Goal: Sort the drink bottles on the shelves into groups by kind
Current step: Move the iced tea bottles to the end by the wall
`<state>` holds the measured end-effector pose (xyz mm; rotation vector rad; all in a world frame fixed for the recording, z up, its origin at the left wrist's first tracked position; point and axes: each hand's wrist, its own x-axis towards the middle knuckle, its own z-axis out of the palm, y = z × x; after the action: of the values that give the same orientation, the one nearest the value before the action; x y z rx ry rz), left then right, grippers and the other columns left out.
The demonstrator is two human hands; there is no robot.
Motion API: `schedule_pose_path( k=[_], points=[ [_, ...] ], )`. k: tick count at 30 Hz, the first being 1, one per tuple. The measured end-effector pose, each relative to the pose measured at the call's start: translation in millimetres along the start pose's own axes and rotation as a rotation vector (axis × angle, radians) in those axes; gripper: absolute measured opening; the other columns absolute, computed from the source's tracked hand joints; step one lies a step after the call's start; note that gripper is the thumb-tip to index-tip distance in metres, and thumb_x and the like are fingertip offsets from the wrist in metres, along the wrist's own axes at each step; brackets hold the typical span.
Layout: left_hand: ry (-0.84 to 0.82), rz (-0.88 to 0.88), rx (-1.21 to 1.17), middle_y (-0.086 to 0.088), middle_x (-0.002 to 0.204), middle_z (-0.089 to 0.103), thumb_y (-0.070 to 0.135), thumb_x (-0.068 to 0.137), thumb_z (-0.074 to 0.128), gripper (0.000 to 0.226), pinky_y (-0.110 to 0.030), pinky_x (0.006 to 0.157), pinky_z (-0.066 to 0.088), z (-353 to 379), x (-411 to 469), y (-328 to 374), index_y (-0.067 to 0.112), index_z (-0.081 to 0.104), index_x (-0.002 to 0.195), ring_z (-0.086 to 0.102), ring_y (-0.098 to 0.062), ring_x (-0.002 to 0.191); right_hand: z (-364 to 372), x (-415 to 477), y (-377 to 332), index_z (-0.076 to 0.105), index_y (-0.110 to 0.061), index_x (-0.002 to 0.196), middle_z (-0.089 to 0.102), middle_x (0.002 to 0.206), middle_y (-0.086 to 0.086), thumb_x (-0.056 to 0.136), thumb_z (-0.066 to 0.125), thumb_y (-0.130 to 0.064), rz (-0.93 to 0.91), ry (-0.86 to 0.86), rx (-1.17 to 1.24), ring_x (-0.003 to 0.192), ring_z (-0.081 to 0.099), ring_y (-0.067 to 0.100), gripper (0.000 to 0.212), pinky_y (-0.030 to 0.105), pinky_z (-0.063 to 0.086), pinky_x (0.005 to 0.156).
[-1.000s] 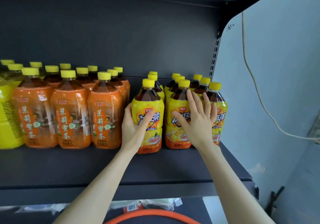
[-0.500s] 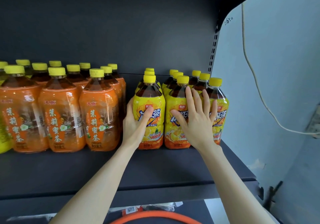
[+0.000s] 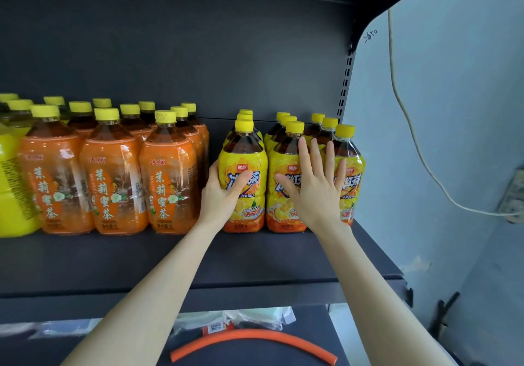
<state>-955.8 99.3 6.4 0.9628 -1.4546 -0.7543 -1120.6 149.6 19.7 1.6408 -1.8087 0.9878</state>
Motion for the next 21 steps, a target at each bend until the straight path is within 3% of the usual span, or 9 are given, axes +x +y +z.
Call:
schedule_pose_path(
  k=[4, 6, 8, 11, 14, 21],
  points=[
    [-0.062, -0.035, 0.108, 0.007, 0.113, 0.058, 0.045, 0.085, 0.061, 0.063, -0.014, 0.074, 0.044, -12, -11, 14, 0.02, 0.038, 0.138, 0.056, -0.011, 0.105, -19, 0, -4, 0.004, -0.025, 0.154, 0.006, 0.163, 0.006, 0.095, 0.039, -0.058, 0.025, -0.138, 0.0, 0.149, -0.006, 0.027, 0.076, 0.049, -0.007, 0.117],
    [-0.083, -0.021, 0.183, 0.002, 0.13, 0.054, 0.043, 0.087, 0.06, 0.067, -0.027, 0.091, 0.046, -22, -18, 20, 0.02, 0.032, 0.143, 0.052, -0.015, 0.117, -30, -1, -11, 0.015, -0.021, 0.153, 0.011, 0.162, 0.008, 0.097, 0.043, -0.05, 0.046, -0.169, 0.02, 0.15, 0.002, 0.027, 0.069, 0.048, -0.001, 0.118],
    [-0.059, 0.011, 0.241, -0.001, 0.141, 0.047, 0.037, 0.089, 0.06, 0.064, -0.031, 0.097, 0.044, -37, -28, 30, 0.018, 0.034, 0.143, 0.048, -0.017, 0.125, -42, -5, -22, 0.038, -0.015, 0.145, 0.026, 0.157, 0.011, 0.097, 0.049, -0.04, 0.044, -0.129, 0.083, 0.145, 0.021, 0.031, 0.055, 0.048, 0.017, 0.115],
    [-0.017, 0.104, 0.315, 0.001, 0.128, 0.057, 0.03, 0.09, 0.059, 0.042, -0.012, 0.079, 0.041, -67, -40, 53, 0.017, 0.051, 0.129, 0.055, -0.007, 0.105, -59, -10, -46, 0.056, -0.008, 0.128, 0.05, 0.138, 0.01, 0.096, 0.053, -0.031, 0.012, -0.065, 0.199, 0.124, 0.048, 0.033, 0.04, 0.041, 0.041, 0.092],
    [-0.009, 0.195, 0.358, 0.008, 0.103, 0.064, 0.028, 0.09, 0.06, 0.026, -0.004, 0.071, 0.04, -109, -50, 78, 0.017, 0.06, 0.114, 0.057, 0.003, 0.089, -74, -14, -80, 0.059, -0.01, 0.125, 0.059, 0.125, 0.007, 0.096, 0.053, -0.031, -0.043, -0.05, 0.272, 0.108, 0.058, 0.029, 0.037, 0.032, 0.042, 0.074],
    [0.08, 0.29, 0.432, 0.017, 0.088, 0.064, 0.027, 0.088, 0.061, 0.012, -0.01, 0.071, 0.045, -231, -77, 91, 0.022, 0.064, 0.099, 0.059, 0.004, 0.083, -87, -36, -189, 0.064, -0.012, 0.114, 0.065, 0.109, 0.005, 0.094, 0.056, -0.028, -0.09, -0.023, 0.465, 0.093, 0.063, 0.027, 0.027, 0.039, 0.052, 0.074]
  ],
)
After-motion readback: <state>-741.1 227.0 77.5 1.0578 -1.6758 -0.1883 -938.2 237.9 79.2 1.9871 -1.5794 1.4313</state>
